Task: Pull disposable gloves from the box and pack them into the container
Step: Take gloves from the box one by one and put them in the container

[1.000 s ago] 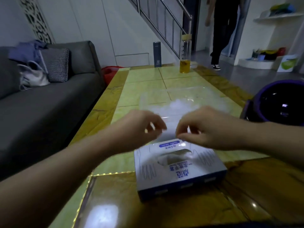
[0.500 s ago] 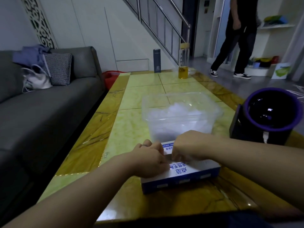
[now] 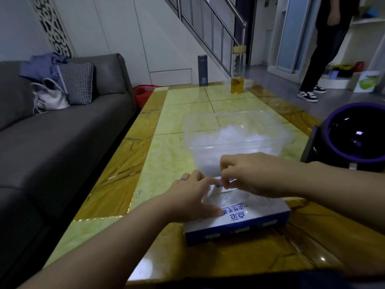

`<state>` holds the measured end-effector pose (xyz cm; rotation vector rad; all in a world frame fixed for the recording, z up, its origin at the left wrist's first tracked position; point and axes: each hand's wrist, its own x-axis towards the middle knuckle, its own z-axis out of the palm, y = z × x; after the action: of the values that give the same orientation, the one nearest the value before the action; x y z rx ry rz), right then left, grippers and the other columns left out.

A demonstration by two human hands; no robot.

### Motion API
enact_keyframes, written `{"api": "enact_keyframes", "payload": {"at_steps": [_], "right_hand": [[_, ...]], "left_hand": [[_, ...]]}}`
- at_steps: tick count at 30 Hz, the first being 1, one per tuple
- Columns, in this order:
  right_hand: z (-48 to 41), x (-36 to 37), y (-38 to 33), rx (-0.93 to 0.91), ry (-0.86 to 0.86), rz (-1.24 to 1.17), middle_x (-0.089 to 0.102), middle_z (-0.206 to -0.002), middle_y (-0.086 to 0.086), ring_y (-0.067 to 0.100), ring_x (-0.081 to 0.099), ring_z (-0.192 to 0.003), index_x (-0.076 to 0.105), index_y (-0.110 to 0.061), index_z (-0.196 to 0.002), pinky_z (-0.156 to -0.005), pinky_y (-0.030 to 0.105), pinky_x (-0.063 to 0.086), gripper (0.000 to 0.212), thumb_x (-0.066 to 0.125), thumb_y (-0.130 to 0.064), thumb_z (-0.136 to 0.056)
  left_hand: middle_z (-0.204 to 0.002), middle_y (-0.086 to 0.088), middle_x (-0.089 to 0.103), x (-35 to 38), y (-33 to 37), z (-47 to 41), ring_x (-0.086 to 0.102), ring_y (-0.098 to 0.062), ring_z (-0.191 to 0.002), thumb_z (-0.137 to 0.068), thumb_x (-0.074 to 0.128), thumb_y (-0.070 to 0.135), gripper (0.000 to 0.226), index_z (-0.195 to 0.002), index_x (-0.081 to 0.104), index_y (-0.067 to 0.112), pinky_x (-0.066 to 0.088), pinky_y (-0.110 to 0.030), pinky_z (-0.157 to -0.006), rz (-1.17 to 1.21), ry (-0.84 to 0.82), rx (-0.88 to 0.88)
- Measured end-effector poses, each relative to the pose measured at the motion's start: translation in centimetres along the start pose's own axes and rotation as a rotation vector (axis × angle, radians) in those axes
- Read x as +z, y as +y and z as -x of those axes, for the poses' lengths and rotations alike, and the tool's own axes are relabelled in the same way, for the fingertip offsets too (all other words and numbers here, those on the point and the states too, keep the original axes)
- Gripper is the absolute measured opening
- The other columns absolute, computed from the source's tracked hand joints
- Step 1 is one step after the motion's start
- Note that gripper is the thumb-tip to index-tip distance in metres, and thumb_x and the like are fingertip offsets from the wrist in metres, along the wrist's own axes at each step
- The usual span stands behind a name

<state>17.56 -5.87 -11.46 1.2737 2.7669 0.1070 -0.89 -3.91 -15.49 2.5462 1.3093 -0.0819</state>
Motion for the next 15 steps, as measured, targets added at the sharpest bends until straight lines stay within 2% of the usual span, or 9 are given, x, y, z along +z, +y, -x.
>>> {"api": "enact_keyframes", "payload": {"at_steps": [3,7,11,15], "right_hand": [[0.1,1.1,-0.1,0.062,-0.146,-0.040,0.049,-0.108,-0.006,0.019,0.054,-0.098,0.062,-0.026,-0.115,-0.072,0.028,0.039,0.023,0.056,-0.024,-0.093],[-0.9,2.8,-0.1,0.091,-0.088,-0.039,0.040,-0.083,-0.009,0.020,0.046,-0.083,0.060,-0.025,-0.095,-0.058,0.030,0.026,0.006,0.057,-0.028,-0.092],[-1.7,2.8,-0.3,0.079,-0.083,-0.064,0.054,-0.100,0.001,0.022,0.050,-0.086,0.062,-0.018,-0.106,-0.064,0.027,0.026,0.018,0.058,-0.025,-0.090],[-0.7,1.1,-1.0,-0.008,-0.090,-0.082,0.052,-0.109,-0.008,0.015,0.052,-0.092,0.060,-0.025,-0.106,-0.069,0.028,0.038,0.013,0.051,-0.024,-0.096]], "left_hand": [[-0.134,0.002,0.033,0.1,0.1,0.1,0.033,-0.020,-0.123,-0.083,0.059,0.057,0.069,-0.142,0.028,0.040,0.031,-0.031,-0.100,0.029,-0.005,0.003],[-0.130,0.003,0.036,-0.1,0.1,0.4,0.036,-0.018,-0.122,-0.083,0.063,0.052,0.065,-0.140,0.034,0.042,0.034,-0.033,-0.103,0.134,0.018,0.016],[-0.130,0.003,0.036,-0.7,-0.4,0.8,0.036,-0.018,-0.120,-0.083,0.062,0.054,0.059,-0.137,0.041,0.043,0.036,-0.032,-0.100,0.078,0.000,0.021],[-0.131,0.003,0.035,-0.7,-0.7,0.7,0.034,-0.019,-0.120,-0.083,0.059,0.058,0.063,-0.140,0.036,0.045,0.035,-0.031,-0.097,0.009,-0.020,0.015]]}}
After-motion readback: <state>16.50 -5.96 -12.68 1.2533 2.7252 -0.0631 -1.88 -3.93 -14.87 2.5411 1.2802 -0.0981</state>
